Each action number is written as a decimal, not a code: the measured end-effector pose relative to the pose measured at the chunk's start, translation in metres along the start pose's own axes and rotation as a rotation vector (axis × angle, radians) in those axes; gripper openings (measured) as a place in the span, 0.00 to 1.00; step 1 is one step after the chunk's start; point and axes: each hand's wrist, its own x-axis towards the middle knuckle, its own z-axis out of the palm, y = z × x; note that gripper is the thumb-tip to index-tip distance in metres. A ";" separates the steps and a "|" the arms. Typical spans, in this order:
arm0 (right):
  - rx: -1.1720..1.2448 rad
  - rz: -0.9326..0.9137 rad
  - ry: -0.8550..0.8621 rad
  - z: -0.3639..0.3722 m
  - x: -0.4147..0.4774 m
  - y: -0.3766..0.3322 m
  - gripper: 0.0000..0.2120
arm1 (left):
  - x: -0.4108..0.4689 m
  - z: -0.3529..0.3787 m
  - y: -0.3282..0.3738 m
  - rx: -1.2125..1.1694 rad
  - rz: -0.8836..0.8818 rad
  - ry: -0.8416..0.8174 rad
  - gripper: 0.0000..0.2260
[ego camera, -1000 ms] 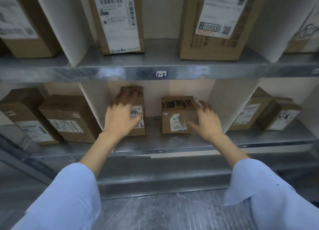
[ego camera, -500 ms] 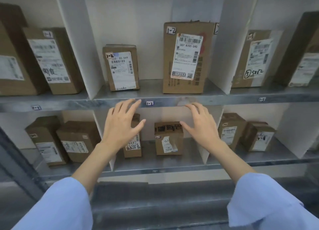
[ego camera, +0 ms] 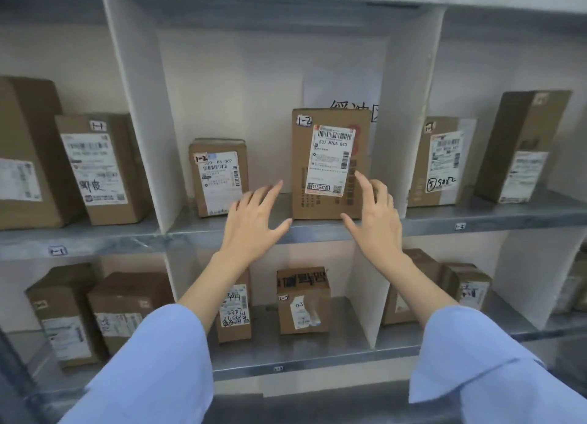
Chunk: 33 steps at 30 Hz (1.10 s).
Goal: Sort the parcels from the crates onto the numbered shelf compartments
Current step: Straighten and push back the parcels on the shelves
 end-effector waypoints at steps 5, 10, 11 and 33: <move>-0.045 0.061 -0.009 0.010 0.017 0.004 0.44 | 0.015 0.016 0.005 -0.014 0.054 0.012 0.32; -0.061 0.057 -0.010 0.024 0.027 0.002 0.45 | 0.025 0.026 0.002 -0.017 0.068 -0.004 0.32; -0.056 0.059 -0.008 0.026 0.029 0.002 0.45 | 0.028 0.027 0.001 -0.022 0.066 -0.009 0.32; -0.106 -0.041 0.021 0.011 0.031 -0.005 0.36 | 0.009 -0.004 -0.015 0.077 0.025 0.023 0.27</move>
